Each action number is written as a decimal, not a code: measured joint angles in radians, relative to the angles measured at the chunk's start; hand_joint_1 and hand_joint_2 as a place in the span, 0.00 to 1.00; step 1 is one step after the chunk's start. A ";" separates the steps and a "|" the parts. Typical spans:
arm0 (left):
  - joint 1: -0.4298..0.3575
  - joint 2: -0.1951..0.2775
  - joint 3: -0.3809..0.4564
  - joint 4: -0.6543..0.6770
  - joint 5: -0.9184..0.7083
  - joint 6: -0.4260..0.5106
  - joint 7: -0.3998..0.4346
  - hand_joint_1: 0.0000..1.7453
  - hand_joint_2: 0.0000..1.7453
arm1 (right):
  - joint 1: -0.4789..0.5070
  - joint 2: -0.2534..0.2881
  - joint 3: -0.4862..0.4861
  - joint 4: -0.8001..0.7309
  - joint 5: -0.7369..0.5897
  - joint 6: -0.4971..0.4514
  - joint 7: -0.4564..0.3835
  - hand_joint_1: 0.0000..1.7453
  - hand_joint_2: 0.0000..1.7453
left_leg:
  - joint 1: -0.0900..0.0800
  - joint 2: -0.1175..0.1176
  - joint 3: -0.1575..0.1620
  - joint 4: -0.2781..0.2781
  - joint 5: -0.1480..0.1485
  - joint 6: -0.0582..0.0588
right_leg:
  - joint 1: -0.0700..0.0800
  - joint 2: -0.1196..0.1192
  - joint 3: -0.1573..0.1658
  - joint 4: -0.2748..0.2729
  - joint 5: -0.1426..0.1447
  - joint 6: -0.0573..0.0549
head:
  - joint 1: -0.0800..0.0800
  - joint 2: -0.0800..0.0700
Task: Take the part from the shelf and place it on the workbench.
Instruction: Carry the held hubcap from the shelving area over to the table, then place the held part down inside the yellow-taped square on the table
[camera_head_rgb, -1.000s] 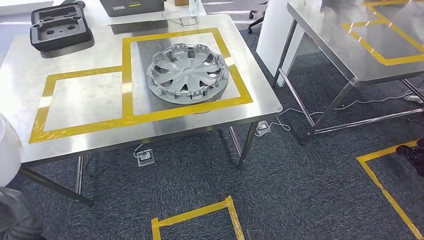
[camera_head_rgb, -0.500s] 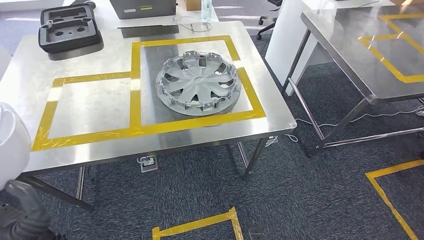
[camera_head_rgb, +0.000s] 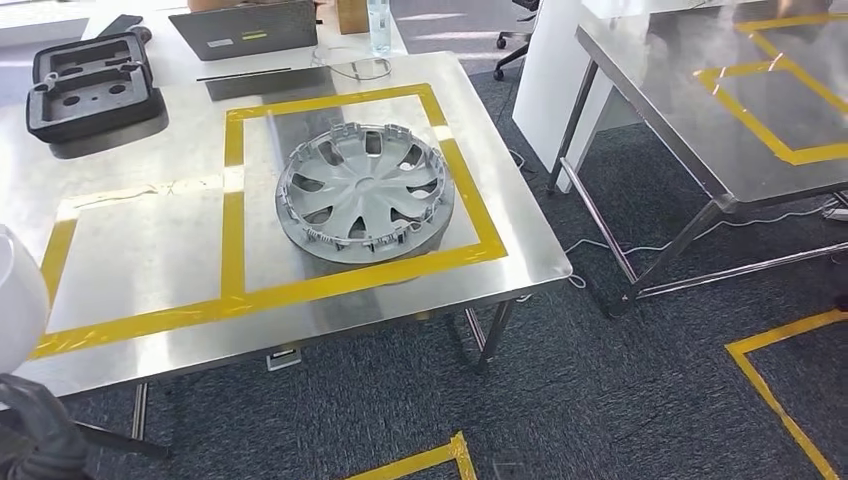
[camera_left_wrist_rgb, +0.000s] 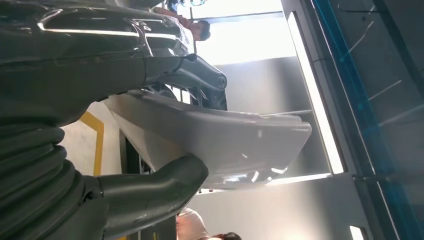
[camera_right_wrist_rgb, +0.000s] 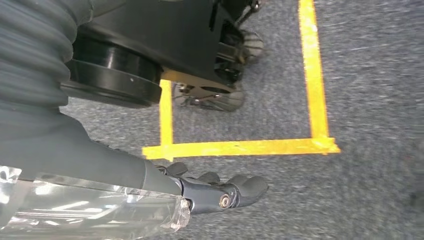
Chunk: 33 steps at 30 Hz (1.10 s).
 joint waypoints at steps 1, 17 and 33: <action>0.001 0.000 0.000 0.000 0.000 0.000 0.000 1.00 1.00 | 0.000 -0.001 0.000 0.000 0.000 0.000 0.000 0.00 1.00 | -0.001 0.001 0.002 -0.022 0.024 0.007 | 0.001 0.001 0.002 0.005 -0.009 0.006 | -0.003 0.000; 0.006 0.003 -0.008 -0.009 -0.005 0.000 0.008 1.00 1.00 | 0.000 -0.006 0.004 0.000 0.031 0.009 0.038 0.00 1.00 | 0.003 -0.002 0.046 -0.041 0.004 0.031 | 0.003 -0.010 -0.071 0.030 0.031 0.001 | 0.041 0.000; 0.013 0.040 -0.018 0.005 0.002 0.000 0.034 1.00 1.00 | 0.001 0.027 0.002 0.004 -0.044 0.051 -0.024 0.00 1.00 | -0.003 -0.001 0.044 -0.042 0.008 0.016 | 0.001 -0.005 -0.044 0.012 0.016 0.015 | -0.003 0.000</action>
